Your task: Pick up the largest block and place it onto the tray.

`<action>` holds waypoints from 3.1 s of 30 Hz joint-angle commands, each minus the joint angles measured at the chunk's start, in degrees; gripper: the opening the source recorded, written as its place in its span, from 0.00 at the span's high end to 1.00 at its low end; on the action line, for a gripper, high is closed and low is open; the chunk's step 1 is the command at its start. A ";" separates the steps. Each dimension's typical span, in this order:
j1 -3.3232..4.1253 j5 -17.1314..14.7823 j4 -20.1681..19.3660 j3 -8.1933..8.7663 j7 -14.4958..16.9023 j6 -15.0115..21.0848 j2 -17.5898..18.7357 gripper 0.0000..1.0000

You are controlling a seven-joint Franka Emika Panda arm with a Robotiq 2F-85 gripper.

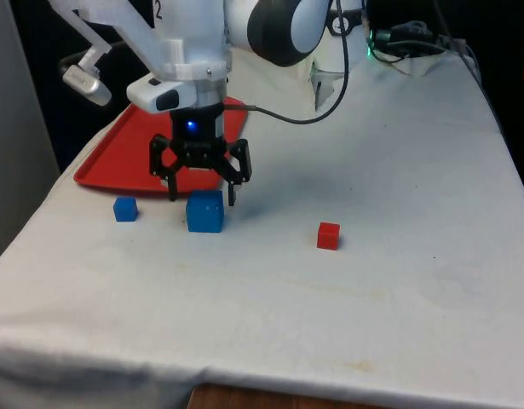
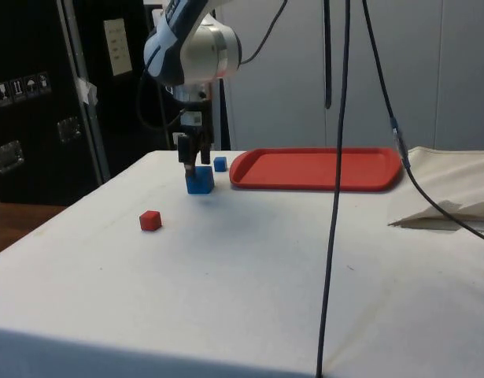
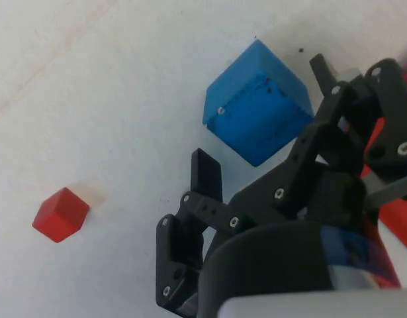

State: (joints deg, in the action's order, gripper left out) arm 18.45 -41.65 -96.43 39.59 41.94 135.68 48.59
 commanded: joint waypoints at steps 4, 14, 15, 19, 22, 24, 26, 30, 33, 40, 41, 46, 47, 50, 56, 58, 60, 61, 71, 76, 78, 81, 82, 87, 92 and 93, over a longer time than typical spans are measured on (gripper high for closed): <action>-0.69 -1.09 0.80 -0.52 0.69 0.06 0.86 0.00; -0.52 -2.64 1.15 -0.40 1.55 -0.11 1.89 0.00; -0.52 -2.64 1.15 -0.46 1.55 -0.11 1.95 0.00; -0.52 -2.64 1.15 -0.46 1.49 -0.11 2.12 0.10; -0.52 -2.64 1.15 -0.46 1.49 -0.11 2.12 0.37; -0.52 -2.64 1.15 -0.46 1.49 -0.11 2.18 0.72; -0.52 -2.64 1.15 -0.46 1.49 -0.11 2.18 0.93; -0.17 -2.35 0.74 -0.17 1.32 -0.11 1.95 1.00; -0.52 -2.64 1.15 -0.52 1.49 -0.06 2.23 0.99; 0.06 -2.06 0.97 0.46 1.20 -0.69 1.09 0.99; 0.23 -1.95 0.92 0.69 1.15 -0.86 0.92 0.99; 1.03 -1.66 0.80 2.01 0.69 -1.72 0.00 0.99; 1.20 -1.55 0.86 2.23 0.57 -1.89 -0.23 0.99; 1.43 -1.43 0.80 2.64 0.40 -2.12 -0.63 0.99; 2.12 -1.09 0.86 4.01 0.57 -3.27 -2.06 0.99; 2.23 -1.09 0.92 4.41 0.74 -3.67 -2.46 0.99; 2.41 -1.03 0.97 4.87 0.97 -4.13 -2.92 0.99; 2.46 -0.97 1.03 5.04 1.03 -4.35 -3.09 0.99; 3.27 0.17 0.97 6.65 0.92 -5.79 -5.27 0.99; 3.50 0.74 0.86 7.39 1.20 -6.42 -6.13 0.99; 3.50 0.97 0.69 7.62 1.38 -6.47 -6.53 0.99; 3.55 1.03 0.46 8.08 1.78 -6.59 -6.93 0.99; 3.61 1.03 0.34 8.19 1.95 -6.59 -7.10 0.99; 3.78 1.03 -0.40 9.00 2.81 -6.70 -7.79 0.99; 4.01 1.15 -1.60 9.85 3.72 -6.65 -8.94 0.99; 3.50 0.57 -0.97 9.28 3.78 -6.76 -8.42 0.99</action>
State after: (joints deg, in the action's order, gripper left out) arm 21.94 -41.08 -97.40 48.87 45.72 128.92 40.16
